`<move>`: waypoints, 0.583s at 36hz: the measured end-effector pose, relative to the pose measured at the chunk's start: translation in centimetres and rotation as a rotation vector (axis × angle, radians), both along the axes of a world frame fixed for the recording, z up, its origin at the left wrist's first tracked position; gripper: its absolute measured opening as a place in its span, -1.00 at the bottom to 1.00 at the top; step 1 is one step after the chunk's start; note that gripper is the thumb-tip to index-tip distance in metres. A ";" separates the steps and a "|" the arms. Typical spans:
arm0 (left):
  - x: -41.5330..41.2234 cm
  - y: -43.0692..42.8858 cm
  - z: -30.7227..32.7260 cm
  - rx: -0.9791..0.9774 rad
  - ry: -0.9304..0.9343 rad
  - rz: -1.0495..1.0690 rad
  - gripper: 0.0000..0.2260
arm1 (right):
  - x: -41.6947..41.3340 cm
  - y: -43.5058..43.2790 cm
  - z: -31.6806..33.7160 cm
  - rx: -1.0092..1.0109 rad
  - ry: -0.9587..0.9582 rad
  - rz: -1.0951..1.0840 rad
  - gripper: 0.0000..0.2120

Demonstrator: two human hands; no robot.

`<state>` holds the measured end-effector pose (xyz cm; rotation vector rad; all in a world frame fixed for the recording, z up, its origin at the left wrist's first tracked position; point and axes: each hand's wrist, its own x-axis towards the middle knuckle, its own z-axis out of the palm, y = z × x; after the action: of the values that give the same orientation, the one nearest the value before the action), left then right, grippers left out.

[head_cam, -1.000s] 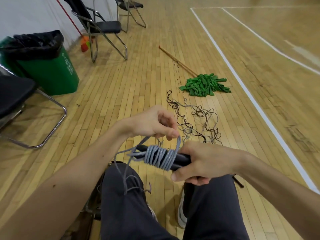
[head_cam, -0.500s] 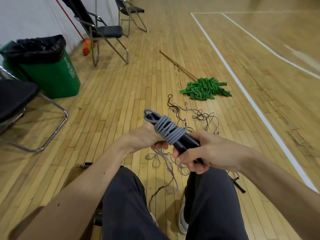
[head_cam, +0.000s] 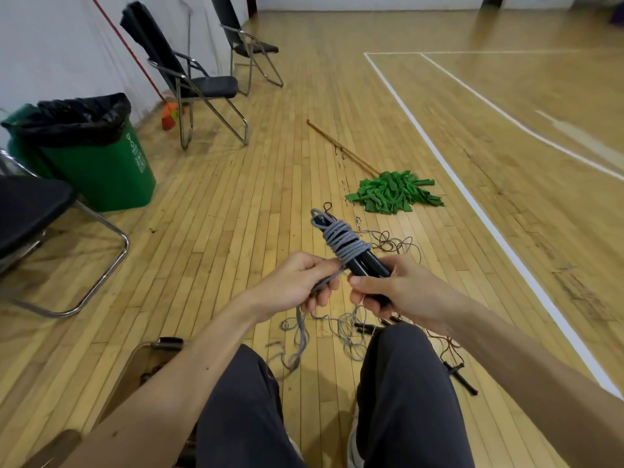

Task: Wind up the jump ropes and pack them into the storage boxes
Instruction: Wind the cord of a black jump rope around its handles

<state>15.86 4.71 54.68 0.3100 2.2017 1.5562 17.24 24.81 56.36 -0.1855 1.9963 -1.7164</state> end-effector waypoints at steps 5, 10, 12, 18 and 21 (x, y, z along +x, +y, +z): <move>0.7 0.1 0.6 0.005 0.012 -0.015 -0.69 | 0.0 0.3 -0.1 0.018 0.078 -0.055 -0.92; 1.4 0.4 0.9 0.002 0.030 -0.006 -0.72 | 0.1 0.2 -0.1 0.079 0.187 -0.114 -0.91; 1.7 0.4 1.0 -0.011 0.041 -0.005 -0.73 | 0.2 0.3 0.0 0.089 0.209 -0.128 -0.91; 2.6 0.3 1.6 -0.071 0.066 -0.007 -0.76 | 0.5 0.6 0.3 0.175 0.313 -0.141 -0.89; 2.9 0.3 1.9 -0.074 0.067 0.009 -0.75 | 0.1 0.6 0.1 0.176 0.341 -0.212 -0.92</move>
<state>18.75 4.97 56.53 0.3339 2.3087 1.4854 17.36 25.41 56.42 -0.2251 2.4816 -1.7137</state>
